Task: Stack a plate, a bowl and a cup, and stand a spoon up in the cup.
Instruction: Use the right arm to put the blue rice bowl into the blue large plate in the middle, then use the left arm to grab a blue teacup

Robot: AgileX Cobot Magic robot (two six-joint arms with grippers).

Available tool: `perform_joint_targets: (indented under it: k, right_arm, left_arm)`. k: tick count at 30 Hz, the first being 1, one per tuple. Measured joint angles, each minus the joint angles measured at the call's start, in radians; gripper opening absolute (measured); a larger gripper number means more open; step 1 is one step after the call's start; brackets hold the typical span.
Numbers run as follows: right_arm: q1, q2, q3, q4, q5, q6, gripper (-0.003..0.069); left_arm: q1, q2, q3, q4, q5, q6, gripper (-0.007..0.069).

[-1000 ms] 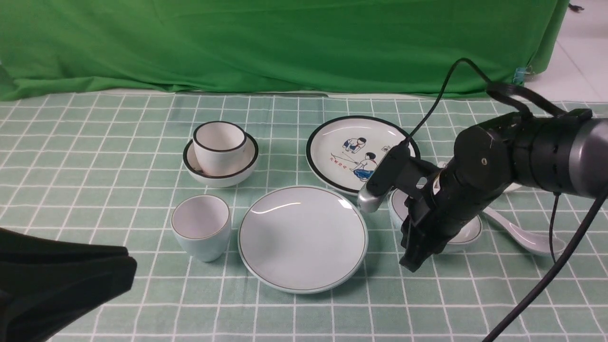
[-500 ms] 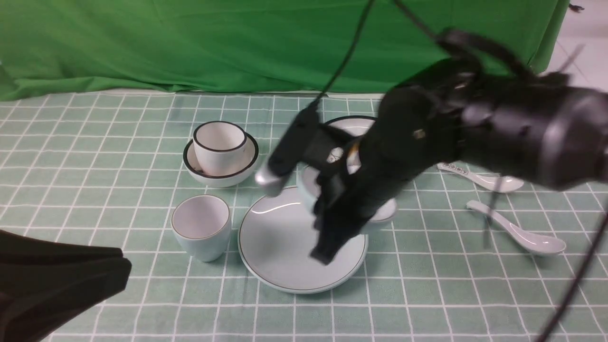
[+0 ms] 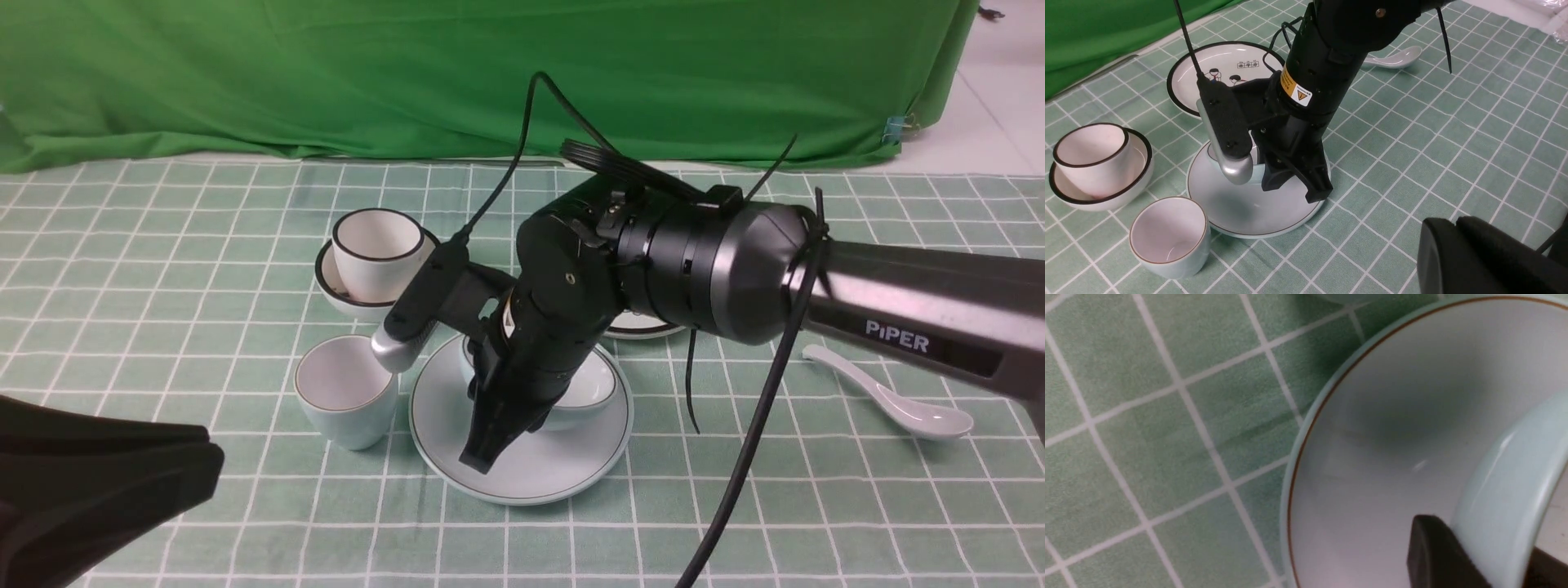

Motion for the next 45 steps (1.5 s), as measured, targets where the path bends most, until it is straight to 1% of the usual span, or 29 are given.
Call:
perform_joint_targets:
  k: [1, 3, 5, 9, 10, 12, 14, 16, 18, 20, 22, 23, 27, 29, 31, 34, 36, 37, 38, 39, 40, 43, 45]
  right_arm:
    - [0.0, 0.0, 0.0, 0.0, 0.0, 0.001, 0.0103]
    - [0.0, 0.0, 0.0, -0.001, -0.001, 0.027, 0.0129]
    - [0.0, 0.004, 0.0, 0.0, 0.005, 0.062, 0.0209]
    - [0.007, 0.009, 0.0, 0.001, 0.042, 0.101, 0.0423]
    - [0.011, 0.009, 0.0, 0.001, 0.047, 0.102, 0.0455]
    - [0.018, 0.008, 0.0, 0.001, 0.051, 0.103, 0.0488]
    - [0.027, -0.002, 0.0, 0.001, 0.053, 0.105, 0.0495]
    - [0.036, -0.03, 0.0, 0.002, 0.06, 0.105, 0.0482]
    - [0.04, -0.078, 0.0, 0.004, 0.08, 0.105, 0.0442]
    - [0.042, -0.148, 0.0, 0.003, 0.143, 0.106, 0.0354]
    - [0.042, -0.237, 0.002, -0.009, 0.243, 0.106, 0.0223]
    - [0.042, -0.268, 0.008, -0.016, 0.269, 0.111, 0.0169]
    - [0.042, -0.4, 0.072, -0.034, 0.315, 0.128, 0.0059]
    - [0.042, -0.475, 0.128, -0.037, 0.322, 0.14, 0.0039]
    - [0.042, -0.552, 0.193, -0.037, 0.32, 0.151, 0.0035]
    - [0.042, -0.648, 0.281, -0.038, 0.3, 0.17, 0.0034]
    - [0.042, -0.72, 0.357, -0.038, 0.275, 0.186, 0.0034]
    - [0.042, -0.778, 0.406, -0.039, 0.253, 0.201, 0.0034]
    - [0.042, -0.817, 0.444, -0.039, 0.238, 0.209, 0.0035]
    - [0.042, -0.824, 0.452, -0.039, 0.238, 0.21, 0.0035]
    - [0.042, -0.879, 0.507, -0.039, 0.216, 0.227, 0.0035]
    - [0.042, -0.936, 0.567, -0.039, 0.205, 0.245, 0.0037]
    - [0.042, -0.992, 0.631, -0.039, 0.202, 0.262, 0.0042]
  left_arm:
    - [0.0, 0.0, 0.0, 0.0, 0.0, 0.0, 0.0017]
    - [0.0, 0.0, 0.0, 0.001, 0.0, 0.0, 0.0017]
    - [0.0, 0.0, 0.0, 0.004, 0.0, 0.0, 0.0017]
    - [0.0, 0.0, 0.0, 0.007, 0.0, 0.0, 0.0017]
    - [0.0, 0.0, 0.0, 0.007, 0.0, 0.0, 0.0017]
    - [0.0, 0.0, 0.0, 0.007, 0.001, -0.003, 0.0017]
    - [0.0, 0.004, 0.0, 0.007, 0.006, -0.008, 0.0017]
    - [0.0, 0.029, 0.0, 0.007, 0.028, -0.028, 0.0017]
    - [0.0, 0.072, 0.0, 0.007, 0.051, -0.032, 0.0017]
    - [0.0, 0.133, 0.0, 0.009, 0.071, -0.033, 0.0017]
    - [0.0, 0.22, 0.0, 0.016, 0.071, -0.034, 0.0017]
    - [0.0, 0.256, 0.0, 0.016, 0.07, -0.034, 0.0017]
    - [-0.013, 0.365, 0.0, 0.039, 0.068, -0.034, 0.0017]
    - [-0.039, 0.435, -0.003, 0.07, 0.064, -0.034, 0.0017]
    - [-0.063, 0.509, -0.016, 0.108, 0.059, -0.039, 0.0017]
    - [-0.076, 0.6, -0.052, 0.175, 0.048, -0.079, 0.0017]
    - [-0.076, 0.674, -0.099, 0.227, 0.037, -0.128, 0.0017]
    - [-0.072, 0.739, -0.148, 0.29, 0.027, -0.166, 0.0019]
    - [-0.069, 0.786, -0.185, 0.318, 0.024, -0.179, 0.0021]
    - [-0.069, 0.786, -0.185, 0.318, 0.024, -0.179, 0.0022]
    - [-0.062, 0.852, -0.247, 0.359, 0.023, -0.194, 0.0034]
    - [-0.056, 0.968, -0.338, 0.406, 0.026, -0.206, 0.0071]
    - [-0.05, 1.056, -0.424, 0.453, 0.048, -0.207, 0.0136]
